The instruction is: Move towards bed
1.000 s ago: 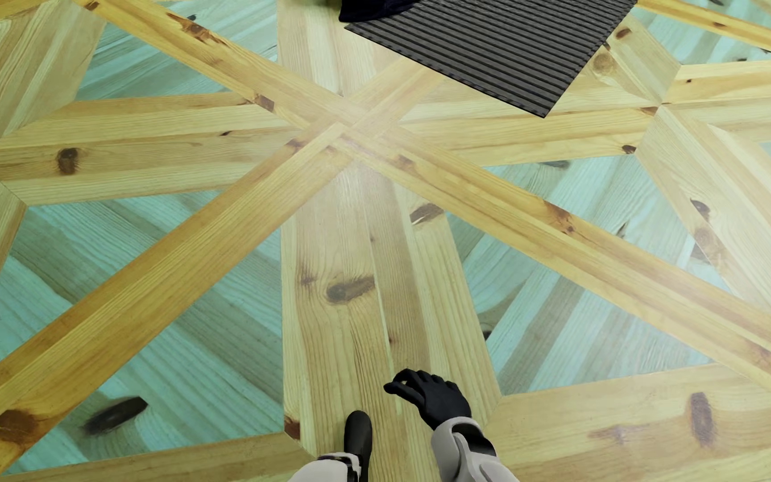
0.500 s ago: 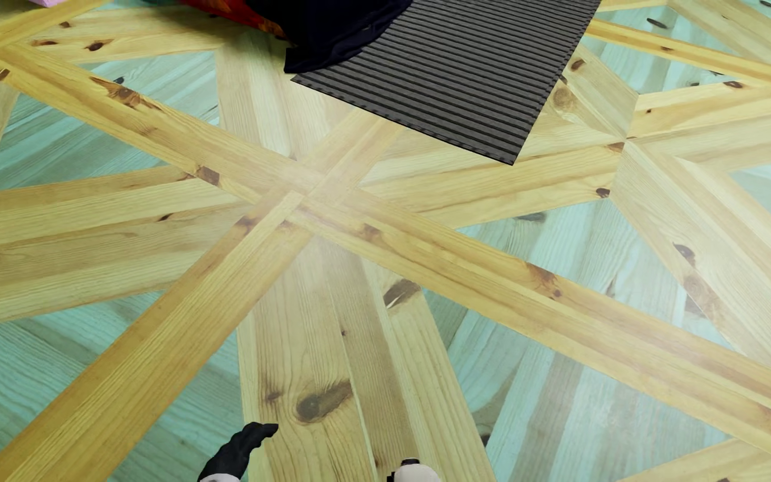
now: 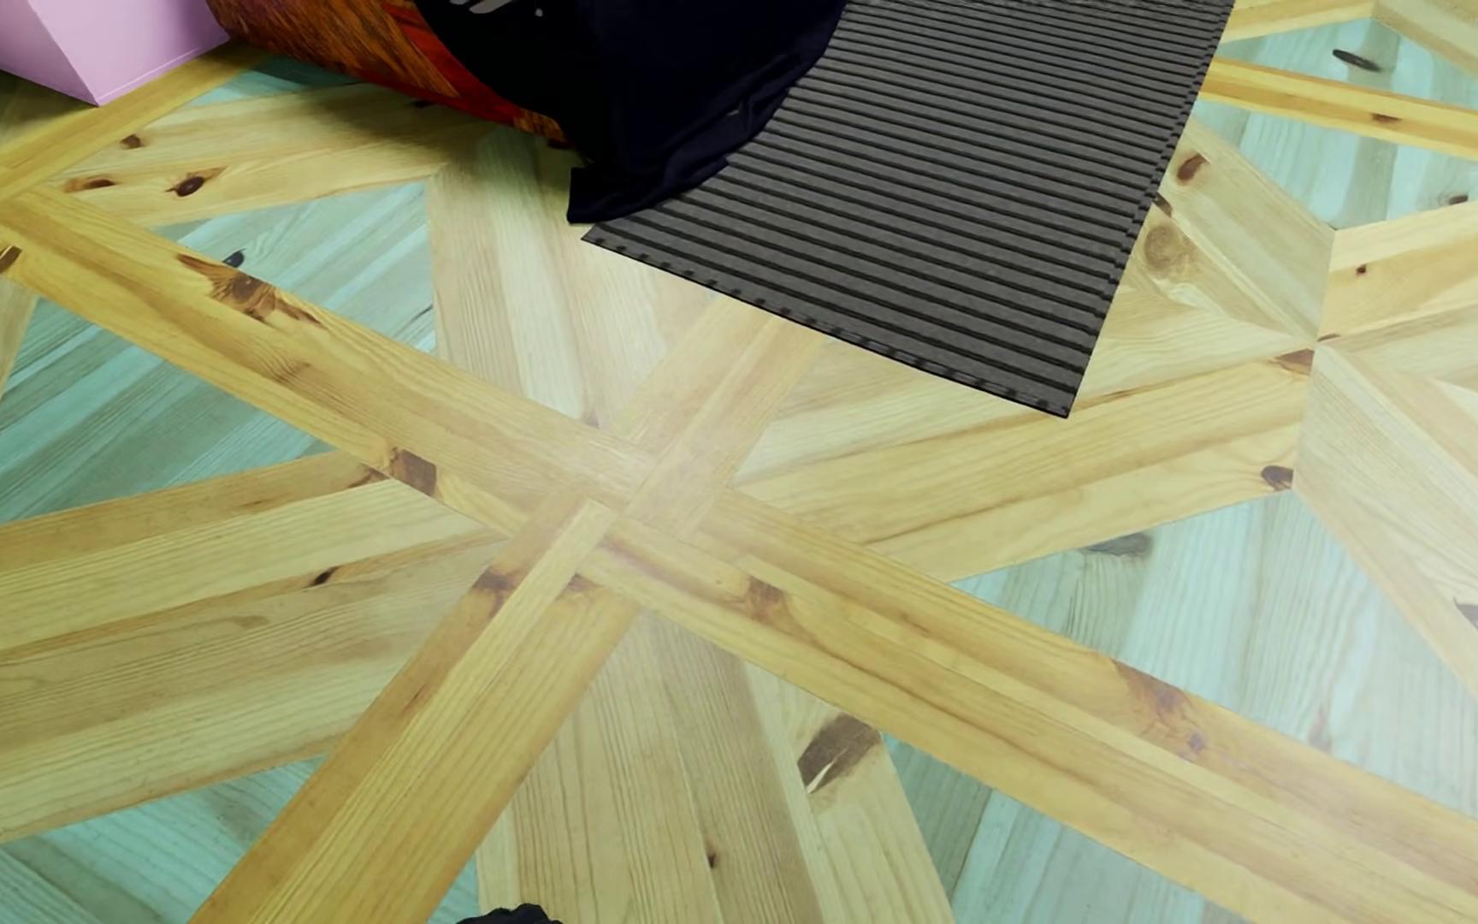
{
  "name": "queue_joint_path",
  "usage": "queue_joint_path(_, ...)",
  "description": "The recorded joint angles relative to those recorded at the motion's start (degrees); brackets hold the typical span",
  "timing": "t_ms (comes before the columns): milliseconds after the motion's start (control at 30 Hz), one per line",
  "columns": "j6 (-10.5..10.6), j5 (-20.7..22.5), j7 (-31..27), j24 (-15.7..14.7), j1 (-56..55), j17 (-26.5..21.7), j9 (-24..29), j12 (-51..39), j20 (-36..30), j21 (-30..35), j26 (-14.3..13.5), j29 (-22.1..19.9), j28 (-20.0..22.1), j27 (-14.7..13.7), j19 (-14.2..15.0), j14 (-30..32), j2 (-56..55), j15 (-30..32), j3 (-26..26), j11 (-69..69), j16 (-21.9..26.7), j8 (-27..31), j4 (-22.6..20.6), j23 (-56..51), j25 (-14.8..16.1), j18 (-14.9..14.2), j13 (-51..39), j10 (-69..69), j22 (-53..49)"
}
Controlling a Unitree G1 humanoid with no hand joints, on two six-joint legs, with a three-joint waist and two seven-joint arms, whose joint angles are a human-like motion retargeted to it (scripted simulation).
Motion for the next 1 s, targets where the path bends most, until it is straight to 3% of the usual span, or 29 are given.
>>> queue_joint_path(33,1.07,0.62,1.83,0.31,-4.68,0.68,0.48,0.79,-2.39,0.02,-1.78,-0.61,-1.84,-0.89,-0.10,3.94,1.47,-2.55,-0.02,1.48,3.02,-1.79,4.47,1.04,-0.89,0.00,-2.38,8.86,-2.27)
queue_joint_path(67,2.18,1.59,0.67,-0.73,-9.36,1.21,0.95,1.98,-2.54,0.69,-1.82,-0.93,-2.01,-1.30,-0.15,1.06,3.31,-4.91,0.49,2.62,4.51,-3.02,7.64,1.41,-2.06,-0.02,-4.74,15.90,-4.73)
queue_joint_path(133,4.01,3.96,-2.93,-5.99,-18.52,1.37,1.75,6.18,2.46,1.47,1.24,-1.95,3.13,-2.35,-0.24,-10.62,7.66,-9.04,2.13,4.07,4.59,-4.29,12.26,2.57,-4.31,0.74,-9.72,23.76,-9.09)
queue_joint_path(200,4.82,5.58,-3.56,-10.83,-25.88,1.76,2.04,9.31,8.41,0.16,4.80,-3.07,10.09,-2.38,-0.25,-19.54,13.21,-11.47,3.88,2.69,1.97,-4.27,14.62,1.55,-4.79,5.19,-14.77,20.68,-10.06)
queue_joint_path(267,4.58,6.40,-2.85,-12.79,-30.82,1.42,1.81,10.66,11.71,-0.47,6.84,-4.49,12.08,-4.54,-0.13,-23.51,18.29,-12.50,5.75,0.24,0.66,-3.04,15.26,-1.60,-4.18,7.28,-18.18,8.33,-9.24)
queue_joint_path(333,3.69,6.57,-0.50,-12.06,-32.97,0.08,1.11,10.47,12.02,1.13,7.53,-5.53,10.59,-7.43,0.10,-20.64,22.40,-13.01,7.44,-2.23,0.20,-1.23,15.18,-5.66,-3.78,9.12,-21.06,-10.47,-6.37)
queue_joint_path(367,3.11,6.52,1.15,-11.09,-32.84,-0.67,0.59,10.12,11.78,2.22,7.78,-5.89,9.22,-8.63,0.21,-18.09,24.55,-12.84,8.06,-4.11,-0.06,-0.36,14.85,-7.71,-3.31,8.05,-22.05,-21.53,-4.60)
queue_joint_path(433,1.92,6.62,1.90,-8.96,-32.04,-1.77,-0.43,9.76,11.95,4.65,8.30,-6.01,6.84,-10.20,0.29,-17.99,29.42,-12.23,8.89,-8.35,-0.76,1.21,13.01,-11.26,-1.78,5.33,-22.84,-39.48,-1.58)
queue_joint_path(467,1.37,6.71,0.84,-8.22,-32.47,-2.28,-0.82,9.77,12.52,5.98,8.37,-5.72,6.18,-10.50,0.45,-17.73,31.89,-12.12,9.19,-9.41,-1.38,1.90,12.32,-12.79,-1.17,0.80,-22.65,-41.06,-0.63)
queue_joint_path(533,-0.04,5.77,-0.74,-7.46,-33.73,-3.24,-1.54,9.87,14.04,8.17,8.01,-5.77,5.86,-10.59,0.29,-9.22,36.05,-10.95,9.74,-10.61,-3.45,2.34,10.35,-15.01,-0.22,8.42,-20.85,-35.13,0.48)
queue_joint_path(567,-1.06,5.09,-0.69,-7.05,-33.45,-3.16,-1.90,10.00,14.83,8.74,7.91,-7.30,5.96,-10.32,0.24,-6.42,37.61,-9.13,10.07,-9.71,-4.35,2.02,9.62,-14.73,0.04,10.76,-19.12,-31.34,0.86)
queue_joint_path(633,-3.57,2.96,0.42,-6.32,-32.38,-1.81,-2.44,9.98,17.19,9.07,8.30,-10.68,6.50,-6.86,0.41,-9.49,38.03,-1.02,11.11,-5.40,-6.36,1.24,7.89,-9.36,-0.66,13.74,-15.39,-26.45,1.06)
queue_joint_path(667,-4.81,1.66,1.61,-6.49,-30.75,-0.79,-2.51,10.04,19.12,9.69,8.36,-9.81,7.12,-4.18,3.12,-11.53,36.25,4.30,11.72,-0.74,-7.65,1.60,7.26,-4.62,-1.09,14.41,-14.52,-26.26,0.46)
queue_joint_path(700,-5.89,0.04,3.10,-7.04,-28.86,-0.21,-2.42,10.21,21.07,11.50,7.82,-6.19,7.77,-2.28,5.85,-13.38,33.16,9.97,12.32,5.84,-8.98,1.44,6.81,0.60,-1.87,14.82,-14.66,-26.67,-0.43)
queue_joint_path(733,-6.81,-2.22,4.93,-7.58,-26.91,-0.68,-2.21,9.39,22.62,14.66,7.52,-0.81,7.48,-1.45,12.14,-15.17,29.10,14.95,12.83,14.48,-10.26,0.80,6.37,4.39,-4.14,15.12,-15.06,-26.85,-1.49)
queue_joint_path(767,-7.70,-5.26,6.97,-7.74,-24.99,-2.17,-1.94,8.85,23.29,18.19,6.62,3.14,7.28,-1.33,16.04,-16.97,24.51,18.50,13.16,23.45,-11.29,-0.31,5.68,6.09,-7.21,15.46,-15.69,-26.78,-2.23)
queue_joint_path(800,-8.61,-8.26,8.86,-7.14,-22.73,-3.94,-1.66,7.95,23.15,20.12,5.86,3.44,7.25,-0.59,17.26,-18.69,19.97,18.98,13.23,31.48,-11.76,-1.05,4.72,5.12,-9.37,15.87,-15.71,-26.93,-2.45)
queue_joint_path(833,-9.46,-10.02,10.43,-5.88,-20.40,-5.58,-1.33,6.46,22.37,19.40,5.72,0.81,7.38,1.01,17.28,-20.30,15.42,17.43,13.07,37.74,-11.75,-0.71,3.51,2.02,-9.33,16.37,-14.77,-26.92,-1.95)
queue_joint_path(867,-10.18,-11.28,11.56,-4.36,-17.98,-6.67,-1.02,5.42,21.44,16.83,4.91,-2.51,8.42,2.40,16.39,-21.92,11.36,15.23,12.74,41.58,-11.34,-0.25,2.28,-2.13,-7.09,16.86,-12.88,-26.80,0.27)
queue_joint_path(900,-10.73,-12.15,12.26,-3.04,-15.46,-7.92,-0.75,3.43,20.95,13.63,4.37,-4.59,8.95,2.05,15.41,-23.60,7.83,10.70,12.20,43.01,-10.57,0.42,1.18,-6.08,-3.29,17.19,-10.61,-26.59,3.78)
queue_joint_path(967,-11.27,-12.69,12.92,-0.66,-10.21,-9.21,-0.33,-0.33,20.14,7.85,5.01,-4.26,8.18,-0.53,11.15,-26.73,1.98,-0.55,10.45,39.11,-9.53,2.04,-0.58,-11.54,4.54,17.55,-7.17,-26.48,7.99)
queue_joint_path(1000,-11.29,-12.24,12.93,0.21,-7.57,-9.60,-0.22,-1.67,19.69,6.14,4.75,-3.81,8.02,-1.57,8.91,-27.83,-0.32,-3.16,9.38,34.05,-8.99,2.54,-1.19,-13.00,7.00,17.68,-6.22,-27.00,8.30)
